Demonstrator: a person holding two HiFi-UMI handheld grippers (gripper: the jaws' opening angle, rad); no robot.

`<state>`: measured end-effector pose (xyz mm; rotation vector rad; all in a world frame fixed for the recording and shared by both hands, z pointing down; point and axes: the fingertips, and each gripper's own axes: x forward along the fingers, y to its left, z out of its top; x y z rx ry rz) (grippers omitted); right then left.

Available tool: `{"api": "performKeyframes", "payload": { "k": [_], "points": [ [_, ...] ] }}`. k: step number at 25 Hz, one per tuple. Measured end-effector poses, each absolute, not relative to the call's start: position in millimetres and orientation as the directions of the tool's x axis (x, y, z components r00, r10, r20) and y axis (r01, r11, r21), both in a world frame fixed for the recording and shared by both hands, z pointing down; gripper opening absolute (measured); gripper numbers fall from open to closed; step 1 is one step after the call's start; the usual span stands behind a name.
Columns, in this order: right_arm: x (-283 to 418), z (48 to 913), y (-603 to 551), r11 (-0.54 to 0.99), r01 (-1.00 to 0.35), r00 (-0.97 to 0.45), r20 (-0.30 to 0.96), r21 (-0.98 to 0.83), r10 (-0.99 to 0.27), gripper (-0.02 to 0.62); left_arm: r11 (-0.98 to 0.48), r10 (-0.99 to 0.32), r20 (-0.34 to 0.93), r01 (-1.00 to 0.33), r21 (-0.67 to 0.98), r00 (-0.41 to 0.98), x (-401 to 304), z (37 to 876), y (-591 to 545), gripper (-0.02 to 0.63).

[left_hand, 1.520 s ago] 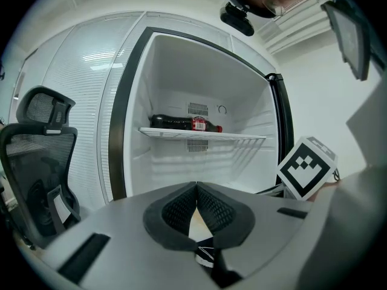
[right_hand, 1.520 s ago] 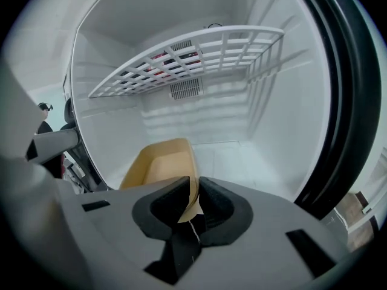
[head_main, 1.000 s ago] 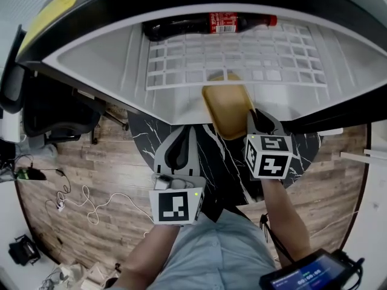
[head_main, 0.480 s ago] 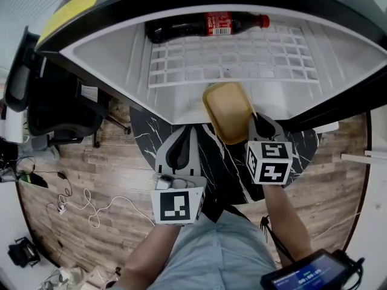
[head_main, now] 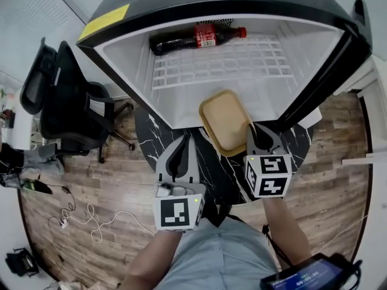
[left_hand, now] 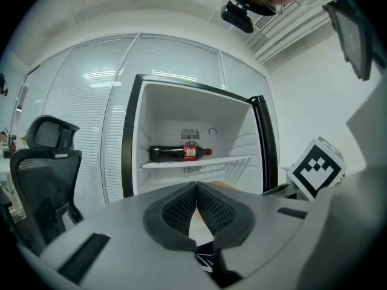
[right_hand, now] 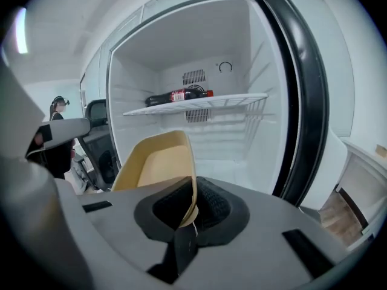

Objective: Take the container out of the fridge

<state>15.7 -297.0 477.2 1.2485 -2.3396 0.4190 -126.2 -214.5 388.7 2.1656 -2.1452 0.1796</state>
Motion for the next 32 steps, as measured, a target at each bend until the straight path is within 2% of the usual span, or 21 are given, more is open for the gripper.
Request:
{"api": "performKeyframes", "payload": {
  "k": [10, 22, 32],
  "points": [
    [33.7, 402.7, -236.9, 0.587, -0.808, -0.557, 0.392, -0.049, -0.732, 0.032, 0.010, -1.000, 0.021, -1.000, -0.014, -0.010, -109.0, 322.1, -169.9, 0.014],
    [42.7, 287.6, -196.0, 0.642, -0.767, -0.636, 0.133, 0.004, -0.760, 0.032, 0.021, -0.992, -0.122, -0.997, -0.072, -0.012, -98.6, 244.2, -139.7, 0.014],
    [50.6, 245.1, -185.2, 0.649, -0.759, -0.648, 0.037, 0.055, -0.761, 0.032, 0.037, -0.980, -0.197, -0.996, -0.076, -0.021, -91.8, 209.2, -128.9, 0.014]
  ]
}}
